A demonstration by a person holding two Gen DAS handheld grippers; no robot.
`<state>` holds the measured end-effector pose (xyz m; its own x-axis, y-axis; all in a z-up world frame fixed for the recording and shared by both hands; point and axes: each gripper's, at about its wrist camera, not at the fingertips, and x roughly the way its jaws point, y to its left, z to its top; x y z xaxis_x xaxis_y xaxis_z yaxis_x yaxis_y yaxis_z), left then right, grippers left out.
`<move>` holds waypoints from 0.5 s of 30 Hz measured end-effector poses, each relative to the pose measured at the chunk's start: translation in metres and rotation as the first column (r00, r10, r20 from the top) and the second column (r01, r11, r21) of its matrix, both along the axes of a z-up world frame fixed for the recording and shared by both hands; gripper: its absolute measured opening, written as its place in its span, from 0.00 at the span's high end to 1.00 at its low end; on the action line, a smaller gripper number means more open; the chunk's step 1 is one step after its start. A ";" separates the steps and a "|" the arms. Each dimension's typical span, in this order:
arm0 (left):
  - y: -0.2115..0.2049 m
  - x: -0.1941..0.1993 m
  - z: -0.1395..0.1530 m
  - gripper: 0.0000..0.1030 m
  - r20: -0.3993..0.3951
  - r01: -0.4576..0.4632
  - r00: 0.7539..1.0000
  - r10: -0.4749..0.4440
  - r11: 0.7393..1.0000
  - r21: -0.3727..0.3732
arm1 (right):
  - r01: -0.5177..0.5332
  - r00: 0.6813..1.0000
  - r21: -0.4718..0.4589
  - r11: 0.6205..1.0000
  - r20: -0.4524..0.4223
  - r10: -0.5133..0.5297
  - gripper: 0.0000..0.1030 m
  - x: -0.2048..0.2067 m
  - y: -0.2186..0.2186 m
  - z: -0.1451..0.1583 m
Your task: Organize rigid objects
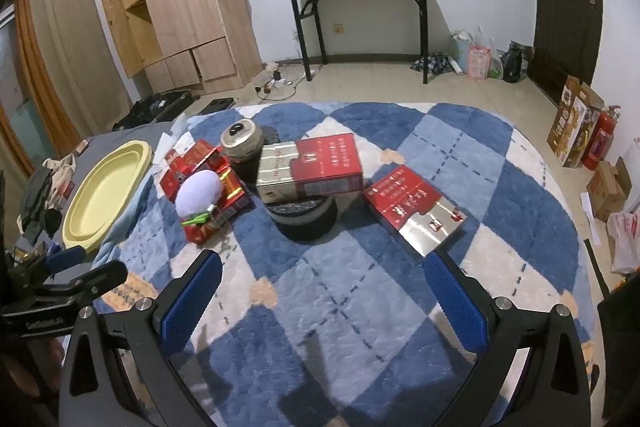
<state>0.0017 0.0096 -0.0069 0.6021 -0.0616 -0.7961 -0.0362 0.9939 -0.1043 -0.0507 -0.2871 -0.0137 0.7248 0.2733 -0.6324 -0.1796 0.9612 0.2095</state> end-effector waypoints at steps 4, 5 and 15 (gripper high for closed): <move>0.000 0.001 -0.004 0.00 -0.020 0.017 1.000 -0.018 0.999 -0.032 | 0.007 1.000 0.023 1.000 -0.017 -0.007 0.00 0.004 -0.005 -0.001; 0.000 0.001 -0.005 0.00 -0.025 0.018 1.000 -0.019 0.999 -0.039 | 0.009 1.000 0.021 1.000 -0.012 -0.009 0.00 0.004 -0.006 -0.001; -0.003 -0.001 -0.002 0.00 -0.005 0.028 1.000 -0.028 1.000 -0.007 | 0.004 1.000 0.029 1.000 -0.009 -0.004 0.00 0.006 -0.008 -0.001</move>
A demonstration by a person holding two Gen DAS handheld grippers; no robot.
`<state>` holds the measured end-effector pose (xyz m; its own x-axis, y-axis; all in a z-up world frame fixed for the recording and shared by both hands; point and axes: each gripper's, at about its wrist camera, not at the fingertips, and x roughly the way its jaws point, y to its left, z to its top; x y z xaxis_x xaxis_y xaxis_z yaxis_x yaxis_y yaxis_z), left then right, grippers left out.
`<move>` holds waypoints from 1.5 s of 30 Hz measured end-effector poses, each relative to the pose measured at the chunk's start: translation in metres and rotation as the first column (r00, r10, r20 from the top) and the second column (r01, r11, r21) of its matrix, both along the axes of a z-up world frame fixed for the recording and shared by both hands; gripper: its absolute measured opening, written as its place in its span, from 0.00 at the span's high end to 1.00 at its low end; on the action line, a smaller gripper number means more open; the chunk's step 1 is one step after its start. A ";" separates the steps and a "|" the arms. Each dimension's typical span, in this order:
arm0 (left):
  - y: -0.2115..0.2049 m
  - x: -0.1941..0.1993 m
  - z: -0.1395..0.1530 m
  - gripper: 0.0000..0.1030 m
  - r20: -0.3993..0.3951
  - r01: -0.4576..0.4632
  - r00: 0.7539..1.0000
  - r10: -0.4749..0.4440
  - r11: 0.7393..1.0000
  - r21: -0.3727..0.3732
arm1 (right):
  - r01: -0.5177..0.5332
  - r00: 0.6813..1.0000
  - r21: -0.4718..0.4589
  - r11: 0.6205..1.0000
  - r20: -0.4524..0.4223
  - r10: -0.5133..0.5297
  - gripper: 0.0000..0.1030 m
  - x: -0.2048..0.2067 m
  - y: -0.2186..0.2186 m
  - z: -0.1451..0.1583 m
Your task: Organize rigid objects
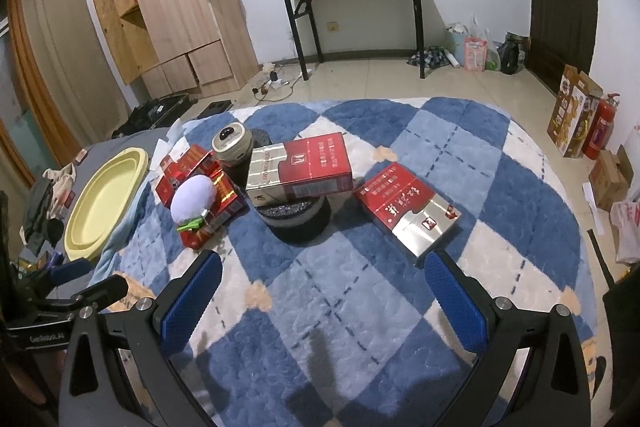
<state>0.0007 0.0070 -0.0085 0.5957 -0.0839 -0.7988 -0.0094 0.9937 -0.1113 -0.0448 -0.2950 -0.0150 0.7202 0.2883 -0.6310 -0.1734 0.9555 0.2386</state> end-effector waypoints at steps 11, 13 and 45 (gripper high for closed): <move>0.002 0.002 -0.001 0.00 -0.010 -0.007 1.000 0.007 1.000 -0.004 | -0.007 1.000 -0.009 1.000 -0.005 0.007 0.00 0.001 0.002 -0.002; 0.002 0.002 -0.002 0.00 -0.011 -0.010 1.000 0.010 1.000 0.002 | -0.007 1.000 -0.011 1.000 -0.004 0.007 0.00 0.001 0.002 -0.002; 0.050 0.117 0.011 0.00 -0.028 0.055 0.998 -0.057 0.997 -0.055 | 0.036 0.999 -0.142 0.989 -0.009 -0.037 0.00 0.040 -0.039 -0.013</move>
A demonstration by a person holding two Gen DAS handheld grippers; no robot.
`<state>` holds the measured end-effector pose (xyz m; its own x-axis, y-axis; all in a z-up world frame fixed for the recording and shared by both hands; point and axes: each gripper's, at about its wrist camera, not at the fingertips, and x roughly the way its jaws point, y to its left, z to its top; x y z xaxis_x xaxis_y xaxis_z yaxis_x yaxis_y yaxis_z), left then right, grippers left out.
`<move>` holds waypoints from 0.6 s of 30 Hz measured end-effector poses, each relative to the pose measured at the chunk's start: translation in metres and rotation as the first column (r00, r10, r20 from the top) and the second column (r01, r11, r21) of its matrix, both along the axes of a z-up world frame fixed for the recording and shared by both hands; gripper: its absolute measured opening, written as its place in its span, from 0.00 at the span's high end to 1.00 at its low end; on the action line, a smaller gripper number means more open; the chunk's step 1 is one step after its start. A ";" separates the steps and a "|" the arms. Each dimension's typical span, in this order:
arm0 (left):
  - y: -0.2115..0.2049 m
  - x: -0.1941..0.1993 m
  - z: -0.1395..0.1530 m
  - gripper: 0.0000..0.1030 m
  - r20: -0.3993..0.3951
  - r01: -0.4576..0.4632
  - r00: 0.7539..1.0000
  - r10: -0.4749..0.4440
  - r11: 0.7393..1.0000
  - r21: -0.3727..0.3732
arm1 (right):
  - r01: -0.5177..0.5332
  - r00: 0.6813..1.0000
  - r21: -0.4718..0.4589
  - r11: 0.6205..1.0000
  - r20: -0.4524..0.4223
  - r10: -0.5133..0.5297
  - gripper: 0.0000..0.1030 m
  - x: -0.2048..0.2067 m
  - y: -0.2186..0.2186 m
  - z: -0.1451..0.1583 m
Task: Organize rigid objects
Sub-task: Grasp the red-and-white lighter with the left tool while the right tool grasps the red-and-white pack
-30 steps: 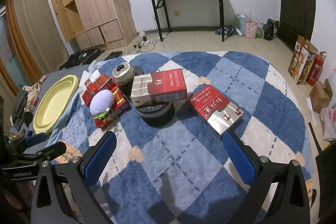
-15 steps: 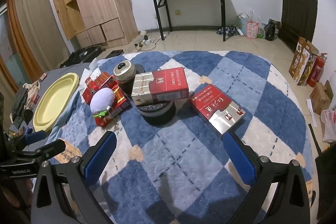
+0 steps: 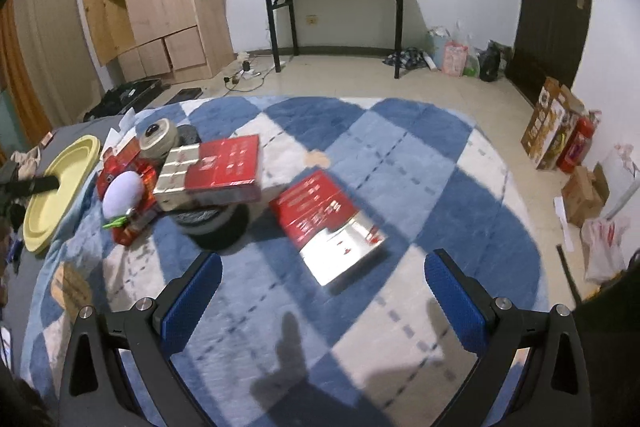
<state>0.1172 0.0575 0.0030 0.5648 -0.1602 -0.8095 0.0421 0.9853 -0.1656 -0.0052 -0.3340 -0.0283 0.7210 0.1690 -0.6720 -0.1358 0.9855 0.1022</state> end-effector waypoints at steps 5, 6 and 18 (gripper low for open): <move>-0.020 0.019 -0.005 0.00 0.084 0.265 0.957 -0.277 0.955 0.133 | -0.151 0.982 -0.120 0.981 0.094 0.162 0.00 0.008 0.002 -0.004; -0.021 0.022 -0.007 0.00 0.085 0.306 0.943 -0.322 0.939 0.159 | -0.190 0.974 -0.121 0.974 0.098 0.203 0.00 0.010 0.001 -0.011; -0.012 0.056 -0.034 0.00 0.004 0.449 0.890 -0.456 0.878 0.167 | -0.305 0.947 -0.045 0.951 0.087 0.308 0.00 0.026 -0.002 -0.041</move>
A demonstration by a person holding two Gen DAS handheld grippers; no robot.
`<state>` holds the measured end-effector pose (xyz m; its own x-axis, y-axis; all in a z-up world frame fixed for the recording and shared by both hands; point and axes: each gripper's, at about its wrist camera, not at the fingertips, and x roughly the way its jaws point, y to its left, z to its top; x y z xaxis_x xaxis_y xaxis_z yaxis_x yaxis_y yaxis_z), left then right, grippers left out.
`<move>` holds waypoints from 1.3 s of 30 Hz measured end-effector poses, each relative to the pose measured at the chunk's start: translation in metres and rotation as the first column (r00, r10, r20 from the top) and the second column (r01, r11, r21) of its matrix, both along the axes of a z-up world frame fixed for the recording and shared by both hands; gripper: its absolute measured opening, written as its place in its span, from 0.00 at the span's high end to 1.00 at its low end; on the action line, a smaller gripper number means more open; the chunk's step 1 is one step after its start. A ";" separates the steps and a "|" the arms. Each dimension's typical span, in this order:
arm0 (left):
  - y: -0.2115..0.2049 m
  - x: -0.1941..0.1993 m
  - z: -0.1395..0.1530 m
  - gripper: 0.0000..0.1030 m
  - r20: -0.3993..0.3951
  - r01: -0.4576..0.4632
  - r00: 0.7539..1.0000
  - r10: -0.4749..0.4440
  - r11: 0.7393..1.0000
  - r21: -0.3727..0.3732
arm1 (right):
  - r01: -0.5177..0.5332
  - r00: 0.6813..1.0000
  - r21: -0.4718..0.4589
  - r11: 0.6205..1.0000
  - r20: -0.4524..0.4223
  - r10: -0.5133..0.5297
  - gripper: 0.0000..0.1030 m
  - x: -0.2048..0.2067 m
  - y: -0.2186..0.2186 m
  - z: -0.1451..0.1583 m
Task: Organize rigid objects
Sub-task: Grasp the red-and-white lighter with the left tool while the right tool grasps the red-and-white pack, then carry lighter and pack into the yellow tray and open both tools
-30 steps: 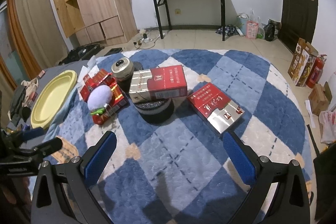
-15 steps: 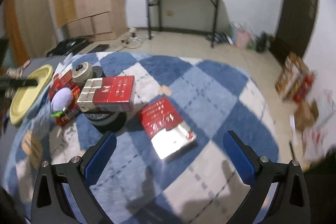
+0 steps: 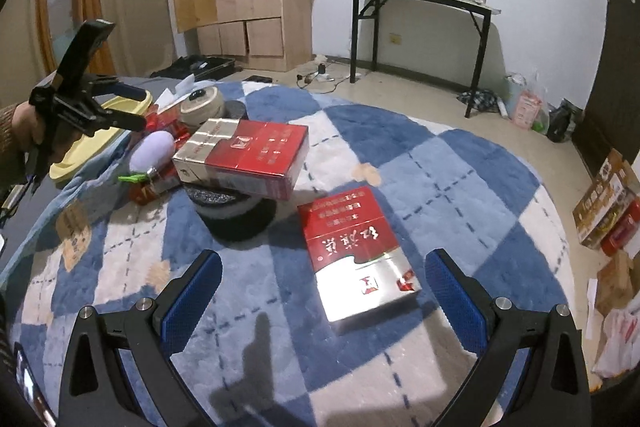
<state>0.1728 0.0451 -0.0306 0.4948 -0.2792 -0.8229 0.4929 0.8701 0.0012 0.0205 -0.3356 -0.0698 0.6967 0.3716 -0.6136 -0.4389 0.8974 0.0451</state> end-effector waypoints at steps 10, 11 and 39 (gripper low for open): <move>0.008 0.009 -0.008 0.00 0.011 0.018 1.000 -0.017 0.999 -0.028 | 0.009 1.000 -0.058 0.998 -0.012 -0.010 0.00 0.024 0.020 -0.015; 0.008 0.010 -0.009 0.00 0.009 0.021 1.000 -0.021 0.999 -0.028 | 0.014 1.000 -0.056 0.998 -0.012 -0.015 0.00 0.026 0.020 -0.016; 0.050 -0.060 0.067 0.20 0.137 -0.150 0.978 0.156 0.987 -0.053 | 0.142 0.990 0.024 0.990 -0.027 -0.141 0.37 0.011 -0.011 0.000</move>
<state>0.1124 0.0948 0.0368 0.6443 -0.2242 -0.7312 0.3514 0.9359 0.0227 0.0315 -0.3463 -0.0697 0.7281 0.2864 -0.6228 -0.3062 0.9487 0.0784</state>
